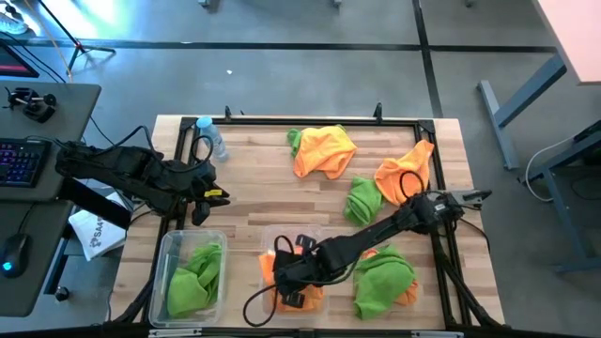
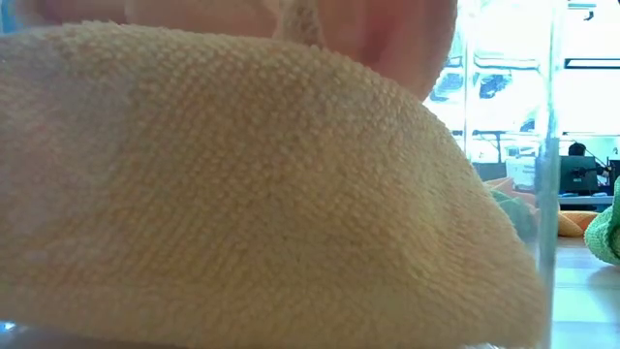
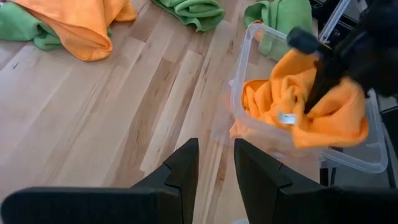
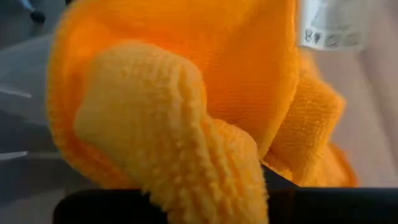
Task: Sort microfiber towel by color & place in baskets
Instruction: Put the orange towel into the right transparent bin
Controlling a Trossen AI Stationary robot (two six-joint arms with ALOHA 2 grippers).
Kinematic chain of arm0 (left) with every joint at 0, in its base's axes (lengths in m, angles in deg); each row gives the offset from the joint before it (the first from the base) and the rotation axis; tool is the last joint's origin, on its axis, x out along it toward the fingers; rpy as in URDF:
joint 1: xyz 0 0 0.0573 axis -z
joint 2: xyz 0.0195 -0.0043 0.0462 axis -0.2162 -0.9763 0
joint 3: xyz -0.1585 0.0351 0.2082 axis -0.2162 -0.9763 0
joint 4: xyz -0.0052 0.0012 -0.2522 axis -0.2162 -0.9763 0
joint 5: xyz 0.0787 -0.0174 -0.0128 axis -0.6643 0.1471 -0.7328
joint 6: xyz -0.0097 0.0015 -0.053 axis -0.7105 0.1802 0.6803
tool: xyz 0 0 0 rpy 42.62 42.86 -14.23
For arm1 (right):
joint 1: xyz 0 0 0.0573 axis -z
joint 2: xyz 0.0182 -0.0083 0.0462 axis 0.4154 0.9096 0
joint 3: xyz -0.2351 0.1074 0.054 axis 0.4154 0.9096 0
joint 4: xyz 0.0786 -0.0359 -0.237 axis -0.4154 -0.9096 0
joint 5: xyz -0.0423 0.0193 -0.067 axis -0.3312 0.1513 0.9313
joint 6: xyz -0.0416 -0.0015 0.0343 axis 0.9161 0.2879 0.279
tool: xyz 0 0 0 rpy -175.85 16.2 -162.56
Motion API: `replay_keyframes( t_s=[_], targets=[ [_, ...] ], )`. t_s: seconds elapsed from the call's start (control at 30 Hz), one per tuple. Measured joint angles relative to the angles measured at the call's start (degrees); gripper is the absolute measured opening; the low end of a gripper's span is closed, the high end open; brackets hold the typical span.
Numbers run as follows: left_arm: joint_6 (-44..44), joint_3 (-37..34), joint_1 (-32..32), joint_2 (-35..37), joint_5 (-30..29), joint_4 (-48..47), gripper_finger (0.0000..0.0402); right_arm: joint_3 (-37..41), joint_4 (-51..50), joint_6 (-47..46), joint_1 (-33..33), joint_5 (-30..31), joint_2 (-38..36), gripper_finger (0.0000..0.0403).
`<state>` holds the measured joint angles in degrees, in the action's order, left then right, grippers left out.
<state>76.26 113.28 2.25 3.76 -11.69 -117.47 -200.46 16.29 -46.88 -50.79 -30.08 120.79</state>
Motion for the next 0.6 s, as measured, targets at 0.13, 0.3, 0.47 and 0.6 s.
replay_keyframes(
  t_s=[0.13,0.3,0.47,0.6],
  targets=[
    [-0.6,0.0,0.0,-0.1,0.0,0.0,0.0090,0.0,0.2,2.0,0.5,-3.5,2.1,0.0000],
    [-0.6,0.0,0.0,-0.1,0.0,-0.1,0.0090,0.0,-0.2,2.4,1.2,-5.0,4.7,0.0000],
    [-0.6,0.0,0.0,-0.1,0.0,-0.1,0.0090,0.0,-0.2,2.4,1.3,-5.1,6.2,0.0000],
    [-0.6,0.0,0.0,-0.1,0.0,-0.1,0.0090,-0.1,-0.8,2.9,1.3,-7.0,7.6,0.0000]
  ],
)
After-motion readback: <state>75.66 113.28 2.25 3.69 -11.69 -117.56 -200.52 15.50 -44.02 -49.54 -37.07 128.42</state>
